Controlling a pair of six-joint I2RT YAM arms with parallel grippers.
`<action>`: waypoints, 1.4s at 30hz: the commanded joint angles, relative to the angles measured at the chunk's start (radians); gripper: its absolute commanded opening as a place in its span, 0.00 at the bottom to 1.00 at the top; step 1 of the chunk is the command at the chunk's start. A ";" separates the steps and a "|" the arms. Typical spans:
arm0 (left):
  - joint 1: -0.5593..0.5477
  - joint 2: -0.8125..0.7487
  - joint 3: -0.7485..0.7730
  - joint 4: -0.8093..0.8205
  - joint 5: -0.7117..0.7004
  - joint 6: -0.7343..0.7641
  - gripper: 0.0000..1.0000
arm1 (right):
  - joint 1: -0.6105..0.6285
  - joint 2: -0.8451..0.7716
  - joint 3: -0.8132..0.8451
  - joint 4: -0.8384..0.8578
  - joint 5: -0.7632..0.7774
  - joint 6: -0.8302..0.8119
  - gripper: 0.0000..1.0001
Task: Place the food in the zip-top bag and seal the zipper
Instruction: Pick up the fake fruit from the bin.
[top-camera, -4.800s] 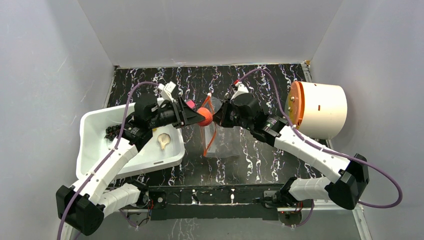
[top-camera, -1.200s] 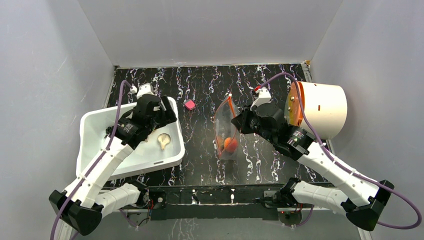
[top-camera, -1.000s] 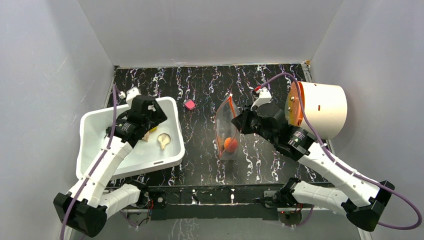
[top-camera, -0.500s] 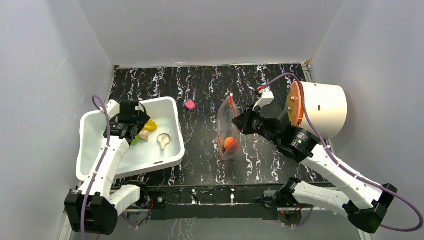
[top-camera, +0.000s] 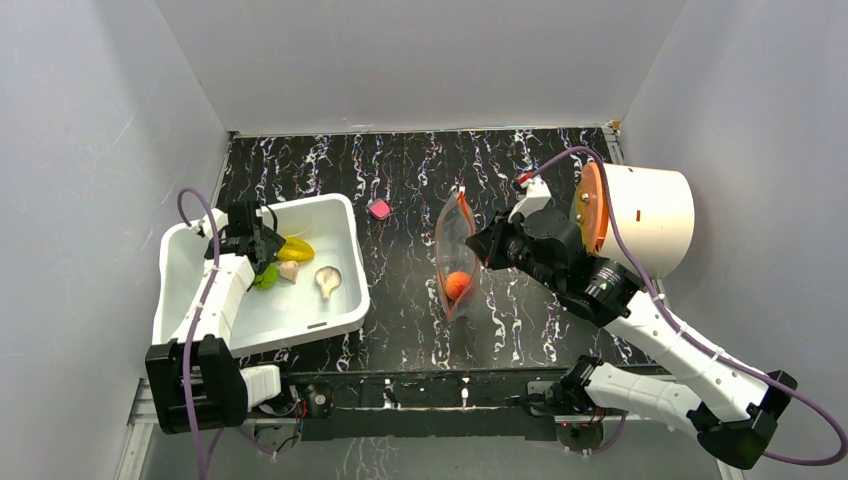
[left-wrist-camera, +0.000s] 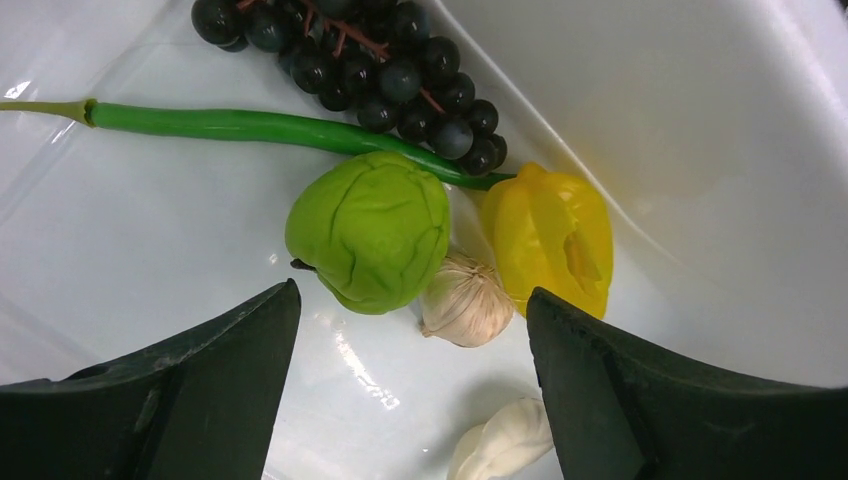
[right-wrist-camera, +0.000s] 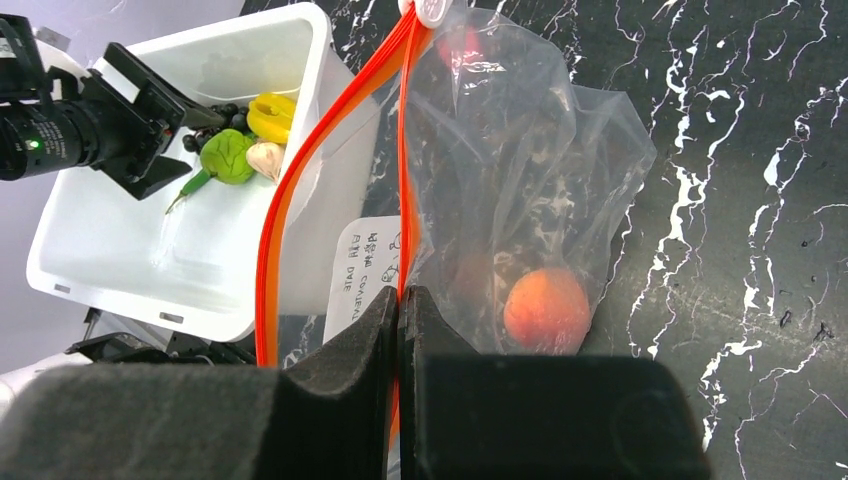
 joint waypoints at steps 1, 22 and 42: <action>0.019 0.020 -0.022 0.027 0.021 0.030 0.83 | 0.002 -0.028 -0.010 0.055 0.009 -0.013 0.00; 0.043 0.115 -0.094 0.094 0.003 0.050 0.79 | 0.002 -0.033 -0.025 0.062 0.015 -0.014 0.00; 0.049 0.080 -0.086 0.074 -0.004 0.065 0.62 | 0.002 -0.037 -0.033 0.065 0.020 -0.004 0.00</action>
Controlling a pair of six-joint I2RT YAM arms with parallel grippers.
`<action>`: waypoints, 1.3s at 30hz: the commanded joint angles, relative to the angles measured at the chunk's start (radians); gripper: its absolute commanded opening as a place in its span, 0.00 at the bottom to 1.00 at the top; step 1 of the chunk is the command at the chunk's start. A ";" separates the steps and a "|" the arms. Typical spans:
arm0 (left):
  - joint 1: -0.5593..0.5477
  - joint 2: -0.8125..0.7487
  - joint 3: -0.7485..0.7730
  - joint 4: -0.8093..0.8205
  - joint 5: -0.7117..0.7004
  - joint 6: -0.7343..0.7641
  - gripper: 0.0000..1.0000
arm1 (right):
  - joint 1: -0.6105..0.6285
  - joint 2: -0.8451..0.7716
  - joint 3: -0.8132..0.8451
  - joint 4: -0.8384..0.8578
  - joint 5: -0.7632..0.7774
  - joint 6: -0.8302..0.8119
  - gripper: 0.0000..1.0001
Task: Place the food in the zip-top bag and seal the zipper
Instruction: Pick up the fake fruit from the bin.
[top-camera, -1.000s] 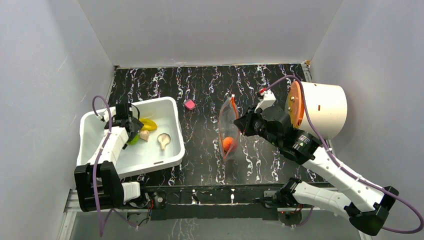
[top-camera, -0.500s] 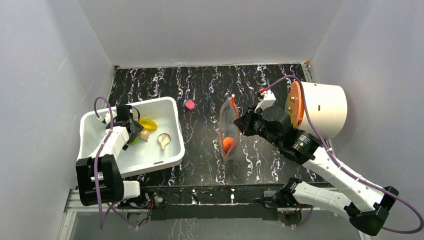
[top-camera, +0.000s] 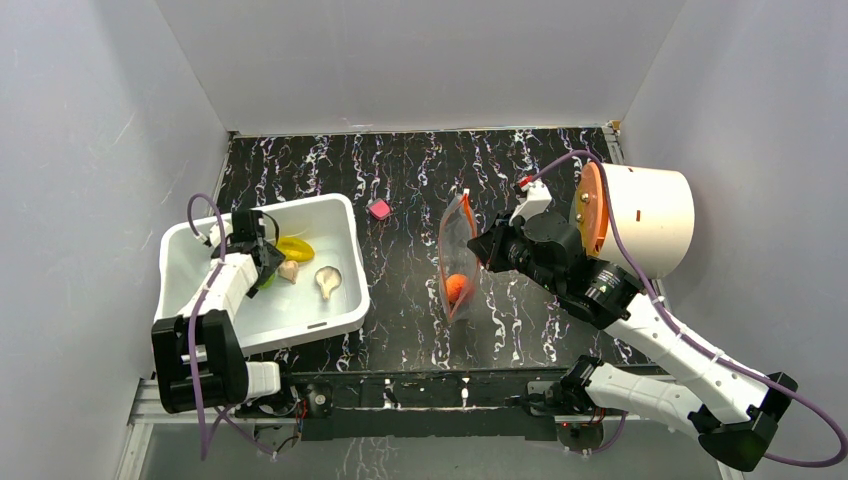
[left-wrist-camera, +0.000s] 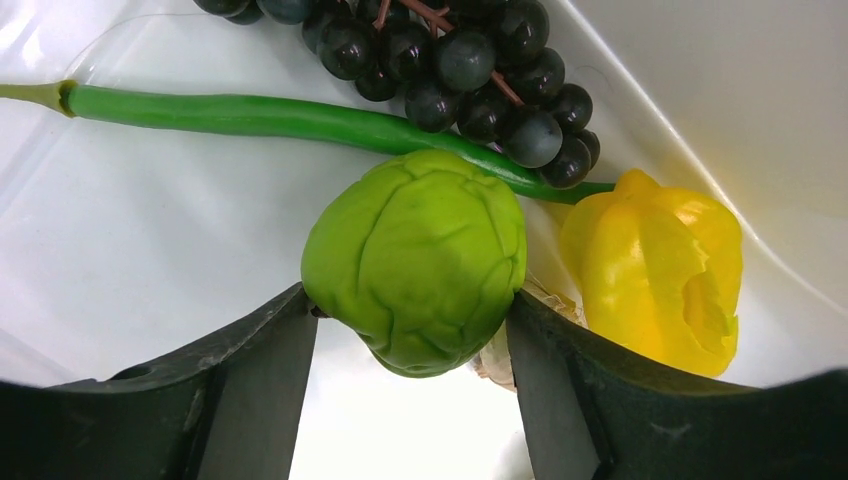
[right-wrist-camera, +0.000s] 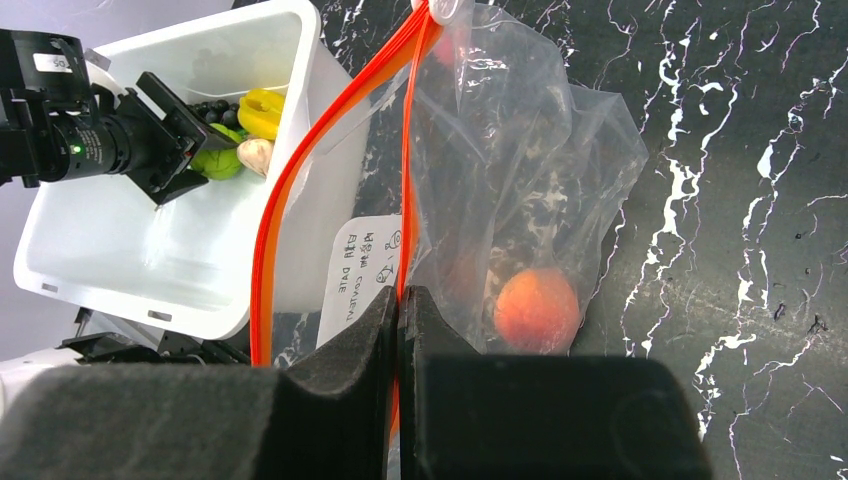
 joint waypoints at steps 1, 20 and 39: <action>0.006 -0.049 0.004 -0.044 -0.023 0.009 0.61 | 0.002 -0.017 -0.003 0.058 0.012 -0.002 0.00; 0.006 -0.211 0.110 -0.161 0.113 0.134 0.52 | 0.002 0.052 -0.003 0.067 -0.036 0.012 0.00; -0.018 -0.327 0.185 -0.268 0.715 0.254 0.45 | 0.002 0.126 -0.038 0.139 -0.098 0.040 0.00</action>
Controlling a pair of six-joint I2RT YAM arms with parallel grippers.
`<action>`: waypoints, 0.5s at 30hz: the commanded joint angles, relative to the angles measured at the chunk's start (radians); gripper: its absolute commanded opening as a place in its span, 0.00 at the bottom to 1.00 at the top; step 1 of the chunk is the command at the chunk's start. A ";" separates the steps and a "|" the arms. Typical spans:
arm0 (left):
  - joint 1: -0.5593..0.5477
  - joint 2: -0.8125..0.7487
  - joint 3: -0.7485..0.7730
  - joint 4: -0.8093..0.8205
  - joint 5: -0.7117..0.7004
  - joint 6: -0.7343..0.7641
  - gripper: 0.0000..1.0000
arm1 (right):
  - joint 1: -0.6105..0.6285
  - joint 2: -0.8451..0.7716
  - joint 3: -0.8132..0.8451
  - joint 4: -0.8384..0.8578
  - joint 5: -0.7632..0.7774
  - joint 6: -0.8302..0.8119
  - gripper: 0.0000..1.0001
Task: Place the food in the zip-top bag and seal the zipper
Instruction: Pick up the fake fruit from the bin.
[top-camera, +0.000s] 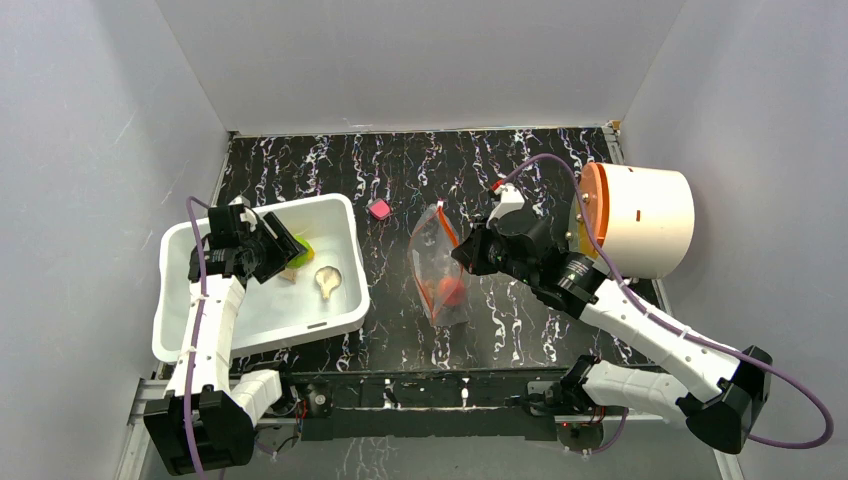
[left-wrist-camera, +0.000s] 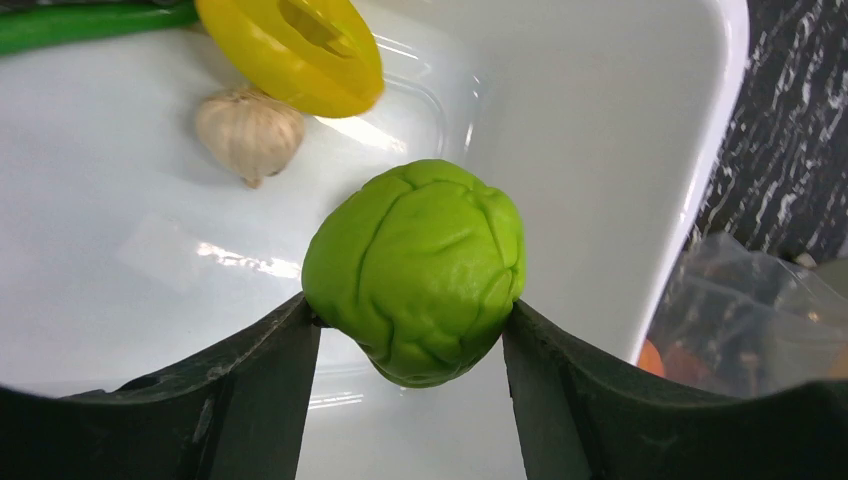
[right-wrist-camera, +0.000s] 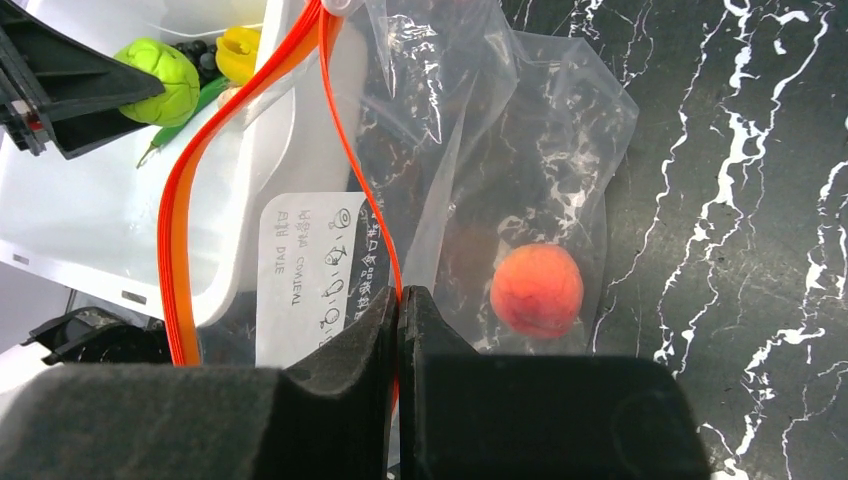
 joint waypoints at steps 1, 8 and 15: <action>-0.021 -0.037 0.066 -0.051 0.148 0.019 0.45 | 0.002 0.015 -0.004 0.087 -0.021 0.009 0.00; -0.037 -0.105 0.096 -0.012 0.346 0.010 0.42 | 0.001 0.064 0.006 0.091 -0.094 -0.008 0.00; -0.071 -0.135 0.146 0.021 0.474 -0.083 0.42 | 0.002 0.089 0.034 0.117 -0.112 0.021 0.00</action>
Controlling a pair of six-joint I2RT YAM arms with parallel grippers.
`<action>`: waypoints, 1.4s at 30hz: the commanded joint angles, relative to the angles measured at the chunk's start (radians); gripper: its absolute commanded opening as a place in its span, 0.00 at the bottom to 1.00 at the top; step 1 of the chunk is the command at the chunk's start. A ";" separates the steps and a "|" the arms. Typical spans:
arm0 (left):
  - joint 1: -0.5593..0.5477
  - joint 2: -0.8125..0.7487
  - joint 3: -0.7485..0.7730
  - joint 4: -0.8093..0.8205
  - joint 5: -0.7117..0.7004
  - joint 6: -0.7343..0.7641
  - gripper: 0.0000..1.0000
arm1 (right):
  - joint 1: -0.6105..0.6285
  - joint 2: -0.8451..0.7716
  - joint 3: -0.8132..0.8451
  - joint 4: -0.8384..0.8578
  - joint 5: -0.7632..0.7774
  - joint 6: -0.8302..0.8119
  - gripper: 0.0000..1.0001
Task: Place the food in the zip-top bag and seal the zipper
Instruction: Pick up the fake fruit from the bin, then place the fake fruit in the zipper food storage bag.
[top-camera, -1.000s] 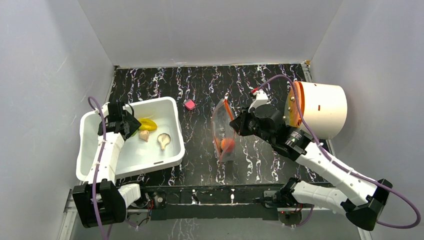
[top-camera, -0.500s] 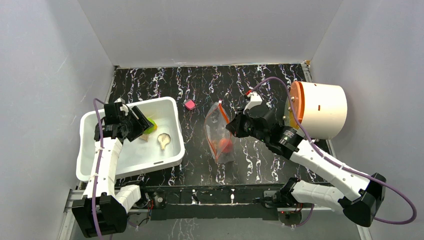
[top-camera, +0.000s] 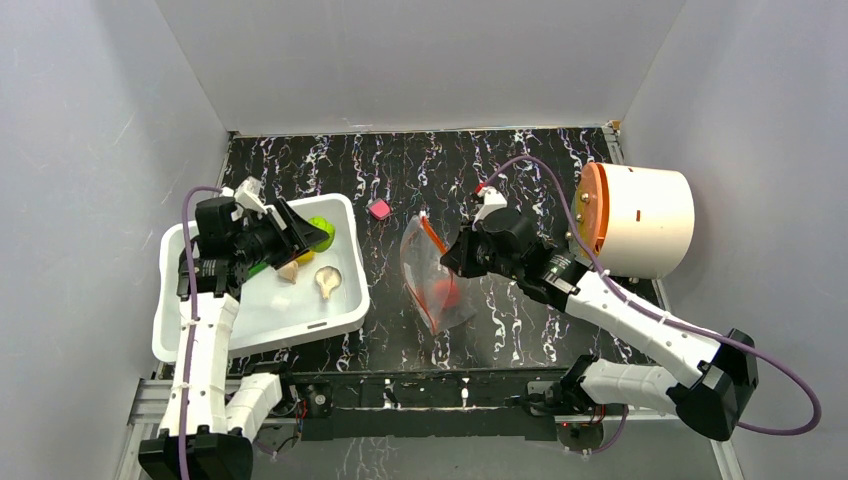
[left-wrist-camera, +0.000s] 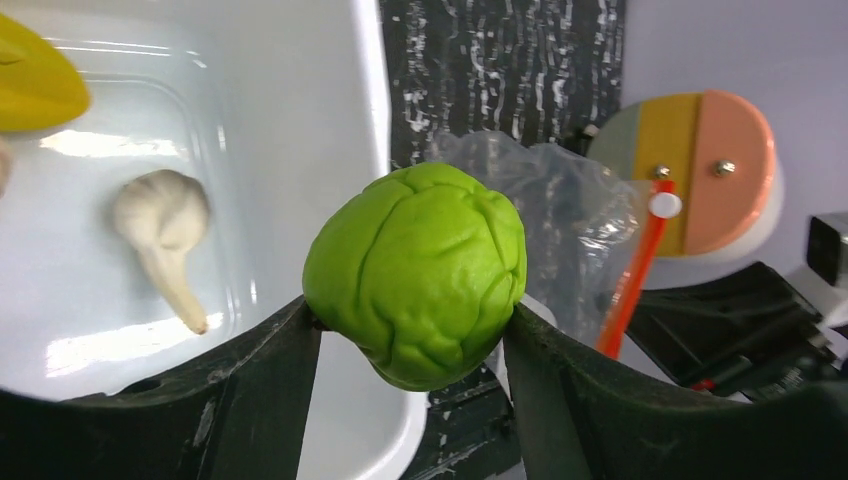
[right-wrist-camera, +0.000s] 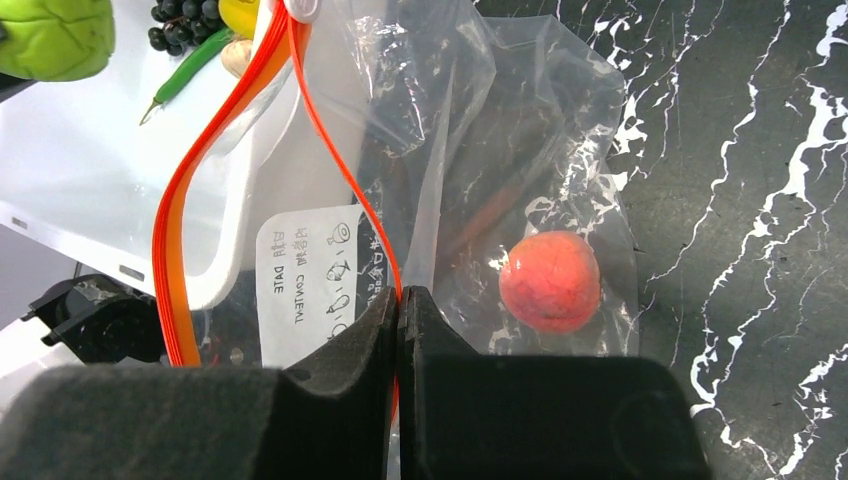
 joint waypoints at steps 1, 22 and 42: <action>-0.036 -0.030 0.049 0.052 0.145 -0.084 0.41 | 0.002 0.000 0.045 0.079 -0.029 0.020 0.00; -0.352 -0.048 -0.042 0.414 0.170 -0.378 0.38 | 0.003 0.155 0.157 0.198 -0.037 0.074 0.00; -0.632 0.131 -0.021 0.402 -0.066 -0.332 0.42 | 0.003 0.131 0.157 0.217 -0.036 0.087 0.00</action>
